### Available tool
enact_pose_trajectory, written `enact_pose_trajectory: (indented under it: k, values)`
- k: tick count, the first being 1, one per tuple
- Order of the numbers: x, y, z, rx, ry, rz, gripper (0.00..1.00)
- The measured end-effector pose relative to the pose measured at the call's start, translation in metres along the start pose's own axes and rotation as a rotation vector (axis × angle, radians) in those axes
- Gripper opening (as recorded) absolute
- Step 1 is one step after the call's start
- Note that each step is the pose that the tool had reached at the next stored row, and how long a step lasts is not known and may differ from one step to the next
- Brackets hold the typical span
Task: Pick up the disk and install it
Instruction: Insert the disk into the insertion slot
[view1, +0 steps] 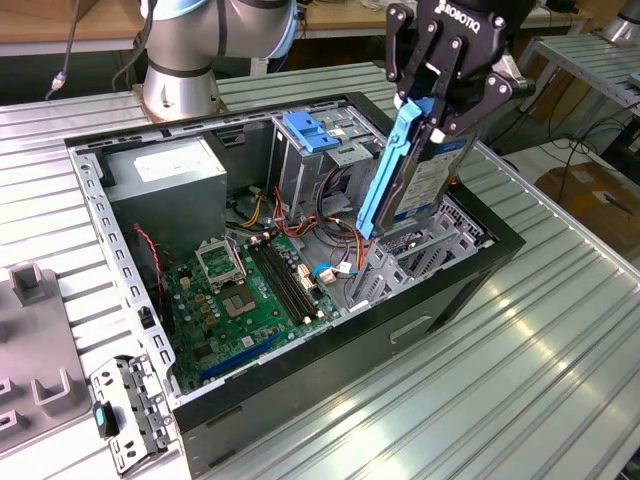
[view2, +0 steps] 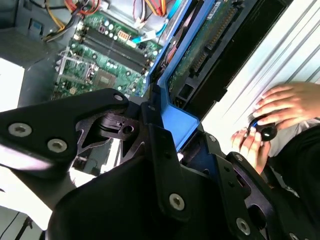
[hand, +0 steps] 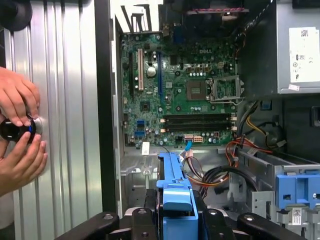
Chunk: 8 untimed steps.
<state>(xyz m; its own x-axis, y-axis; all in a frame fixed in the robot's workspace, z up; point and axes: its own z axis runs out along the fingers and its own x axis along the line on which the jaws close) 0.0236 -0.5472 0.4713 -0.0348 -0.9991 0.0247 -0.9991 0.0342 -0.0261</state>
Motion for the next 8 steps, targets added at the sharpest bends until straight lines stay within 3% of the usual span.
enact_pose_trajectory:
  k: [2,4,6,8]
  values:
    - [-0.0005,-0.0127,0.0034,0.0007,0.0029,0.0,0.37]
    - [-0.0008,-0.0189,0.0054,0.0043,0.0056,0.0,0.37]
    - [0.0006,-0.0198,0.0078,0.011,0.0084,0.0,0.37]
    - [0.0016,-0.02,0.0099,0.0115,0.0096,-0.001,0.37]
